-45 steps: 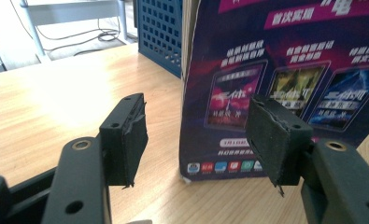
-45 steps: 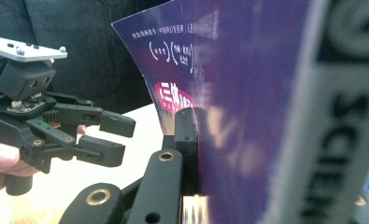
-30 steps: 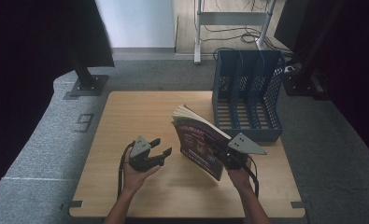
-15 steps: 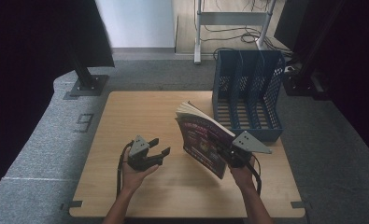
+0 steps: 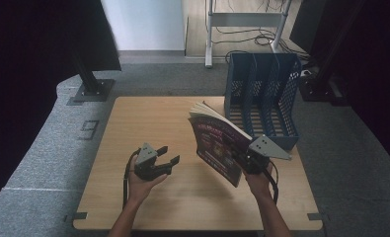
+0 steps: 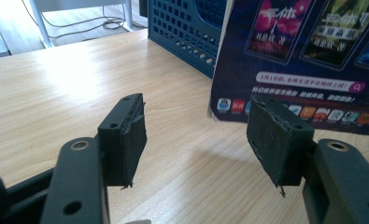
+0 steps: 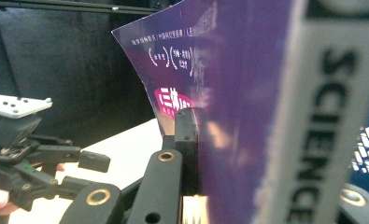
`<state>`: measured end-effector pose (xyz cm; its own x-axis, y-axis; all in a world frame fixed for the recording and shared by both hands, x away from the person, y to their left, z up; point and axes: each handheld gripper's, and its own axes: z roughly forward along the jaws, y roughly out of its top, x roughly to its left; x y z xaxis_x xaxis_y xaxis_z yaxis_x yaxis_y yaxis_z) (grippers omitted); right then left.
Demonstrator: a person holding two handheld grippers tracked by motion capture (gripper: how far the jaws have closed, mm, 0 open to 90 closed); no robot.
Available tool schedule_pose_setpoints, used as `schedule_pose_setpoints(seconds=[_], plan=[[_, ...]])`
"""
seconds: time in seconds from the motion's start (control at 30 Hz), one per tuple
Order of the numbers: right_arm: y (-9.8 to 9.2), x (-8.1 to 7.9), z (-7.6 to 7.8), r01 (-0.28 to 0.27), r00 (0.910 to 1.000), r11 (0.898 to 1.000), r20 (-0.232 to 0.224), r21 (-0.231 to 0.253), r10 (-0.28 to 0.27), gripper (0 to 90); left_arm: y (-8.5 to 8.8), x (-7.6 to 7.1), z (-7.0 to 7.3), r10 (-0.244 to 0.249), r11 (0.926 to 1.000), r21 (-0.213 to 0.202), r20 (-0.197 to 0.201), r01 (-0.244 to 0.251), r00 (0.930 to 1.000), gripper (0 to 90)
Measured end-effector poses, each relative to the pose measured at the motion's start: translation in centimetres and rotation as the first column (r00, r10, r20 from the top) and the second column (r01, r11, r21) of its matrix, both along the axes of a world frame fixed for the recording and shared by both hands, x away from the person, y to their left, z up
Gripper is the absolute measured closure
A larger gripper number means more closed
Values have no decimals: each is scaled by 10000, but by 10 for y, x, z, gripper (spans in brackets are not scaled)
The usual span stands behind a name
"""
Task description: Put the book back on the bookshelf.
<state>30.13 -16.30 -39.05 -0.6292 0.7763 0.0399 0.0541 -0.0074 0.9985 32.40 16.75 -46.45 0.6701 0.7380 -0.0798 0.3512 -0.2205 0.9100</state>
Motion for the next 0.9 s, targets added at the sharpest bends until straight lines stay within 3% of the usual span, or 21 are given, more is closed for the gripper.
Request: schedule_pose_setpoints(seconds=[0.27, 0.9], plan=[[-2, 6, 12, 252, 9996, 9997, 94, -19, -252, 817, 1, 1, -1, 98, 9999, 30, -64, -97, 9999, 372], [-12, 14, 19, 720, 9973, 9974, 153, 98, -722, 817, 1, 2, -3, 83, 9999, 67, -161, -82, 9998, 372]])
